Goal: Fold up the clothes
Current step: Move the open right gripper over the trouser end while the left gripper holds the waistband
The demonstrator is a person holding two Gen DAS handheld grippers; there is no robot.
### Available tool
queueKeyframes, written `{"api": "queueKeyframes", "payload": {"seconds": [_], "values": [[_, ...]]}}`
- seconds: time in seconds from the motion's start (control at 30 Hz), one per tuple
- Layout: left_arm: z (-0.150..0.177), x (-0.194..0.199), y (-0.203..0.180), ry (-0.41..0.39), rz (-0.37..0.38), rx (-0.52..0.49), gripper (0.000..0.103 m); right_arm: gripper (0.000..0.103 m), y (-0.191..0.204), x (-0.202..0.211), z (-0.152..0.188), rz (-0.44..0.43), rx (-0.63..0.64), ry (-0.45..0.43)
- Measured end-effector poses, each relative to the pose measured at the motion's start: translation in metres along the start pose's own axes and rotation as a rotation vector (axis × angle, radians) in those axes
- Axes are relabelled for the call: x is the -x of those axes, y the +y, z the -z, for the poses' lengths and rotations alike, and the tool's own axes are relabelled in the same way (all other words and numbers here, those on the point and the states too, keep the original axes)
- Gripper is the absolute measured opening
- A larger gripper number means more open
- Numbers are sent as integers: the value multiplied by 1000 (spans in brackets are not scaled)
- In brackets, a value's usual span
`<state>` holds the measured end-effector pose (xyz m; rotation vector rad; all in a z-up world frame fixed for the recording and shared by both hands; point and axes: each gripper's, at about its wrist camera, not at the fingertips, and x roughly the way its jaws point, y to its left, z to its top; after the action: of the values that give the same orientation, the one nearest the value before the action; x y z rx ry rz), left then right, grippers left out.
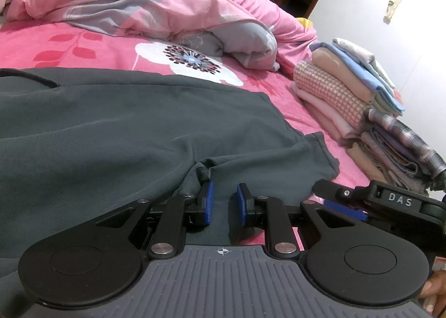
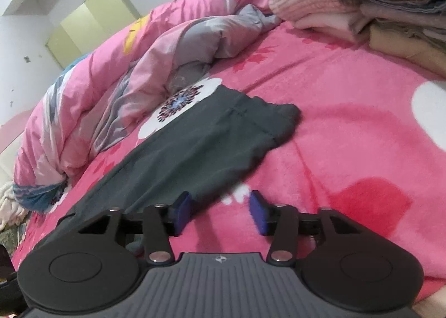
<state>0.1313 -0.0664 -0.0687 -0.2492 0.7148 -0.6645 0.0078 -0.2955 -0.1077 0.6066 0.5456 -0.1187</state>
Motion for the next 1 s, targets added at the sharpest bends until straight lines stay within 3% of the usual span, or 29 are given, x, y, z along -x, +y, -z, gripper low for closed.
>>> {"api": "queueKeyframes", "payload": {"seconds": [0.17, 0.27, 0.6, 0.9, 1.0], "values": [[0, 0, 0, 2, 3, 2, 20, 93, 15, -6, 6, -19, 62, -7], [-1, 0, 1, 4, 5, 4, 20, 103, 18, -8, 7, -45, 53, -16], [-1, 0, 2, 4, 7, 3, 20, 103, -9, 0, -1, -168, -146, -60], [0, -1, 0, -1, -1, -13, 20, 95, -10, -2, 1, -147, -131, -65], [0, -1, 0, -2, -2, -14, 20, 88, -12, -1, 2, -132, -136, -69]]}}
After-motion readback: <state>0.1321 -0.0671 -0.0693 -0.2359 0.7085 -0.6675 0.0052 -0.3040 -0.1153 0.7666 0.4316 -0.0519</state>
